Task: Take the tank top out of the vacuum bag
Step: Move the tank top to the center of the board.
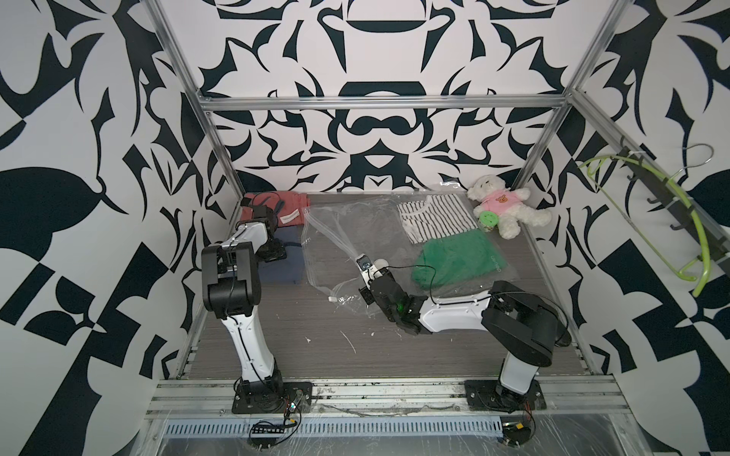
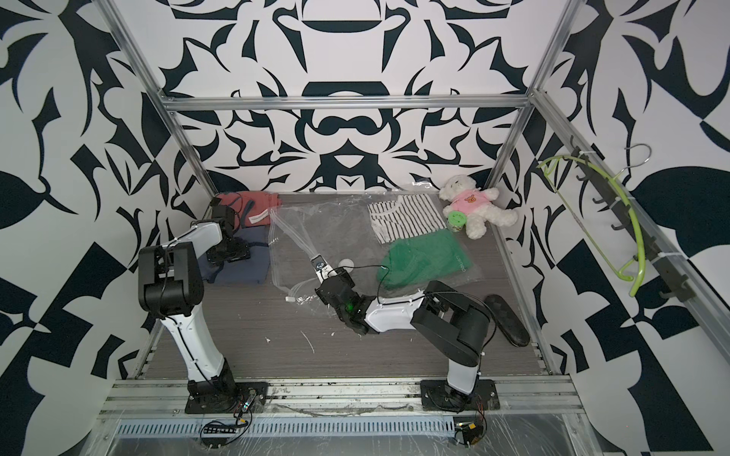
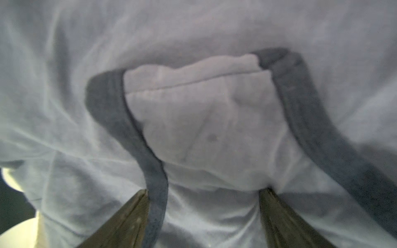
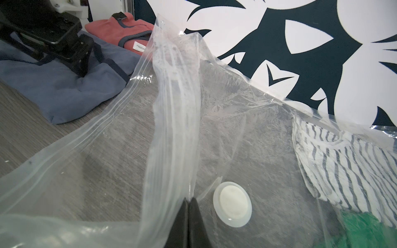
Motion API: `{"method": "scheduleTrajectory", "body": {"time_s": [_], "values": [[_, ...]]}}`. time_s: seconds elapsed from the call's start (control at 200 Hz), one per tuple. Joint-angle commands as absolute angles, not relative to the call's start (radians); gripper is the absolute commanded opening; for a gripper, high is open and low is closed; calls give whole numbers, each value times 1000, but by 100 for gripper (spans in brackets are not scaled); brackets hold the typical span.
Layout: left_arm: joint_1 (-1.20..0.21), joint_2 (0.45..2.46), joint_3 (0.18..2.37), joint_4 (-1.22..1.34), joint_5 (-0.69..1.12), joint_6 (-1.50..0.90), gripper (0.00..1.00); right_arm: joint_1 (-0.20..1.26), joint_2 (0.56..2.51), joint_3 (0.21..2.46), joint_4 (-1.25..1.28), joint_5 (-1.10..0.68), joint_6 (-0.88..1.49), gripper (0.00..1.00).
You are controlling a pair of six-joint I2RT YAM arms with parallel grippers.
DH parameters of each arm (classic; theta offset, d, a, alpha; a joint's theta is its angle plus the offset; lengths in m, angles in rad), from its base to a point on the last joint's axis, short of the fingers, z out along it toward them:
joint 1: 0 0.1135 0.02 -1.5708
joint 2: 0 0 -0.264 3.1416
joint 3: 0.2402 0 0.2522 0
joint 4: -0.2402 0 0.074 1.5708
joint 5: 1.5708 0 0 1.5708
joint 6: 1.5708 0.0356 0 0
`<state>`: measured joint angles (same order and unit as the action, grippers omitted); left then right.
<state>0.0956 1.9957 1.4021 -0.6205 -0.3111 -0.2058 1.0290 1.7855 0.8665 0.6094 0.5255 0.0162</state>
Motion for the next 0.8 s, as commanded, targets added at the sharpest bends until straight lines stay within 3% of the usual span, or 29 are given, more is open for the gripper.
{"method": "scheduleTrajectory", "body": {"time_s": [0.0, 0.395, 0.795], "values": [[86, 2021, 1386, -595, -316, -181, 86, 1029, 1763, 889, 633, 560, 5, 5], [80, 1986, 1360, -583, -340, -184, 86, 1029, 1761, 890, 631, 558, 3, 5], [56, 1606, 1202, -452, -303, -300, 87, 1028, 1755, 907, 592, 525, 14, 5]]}}
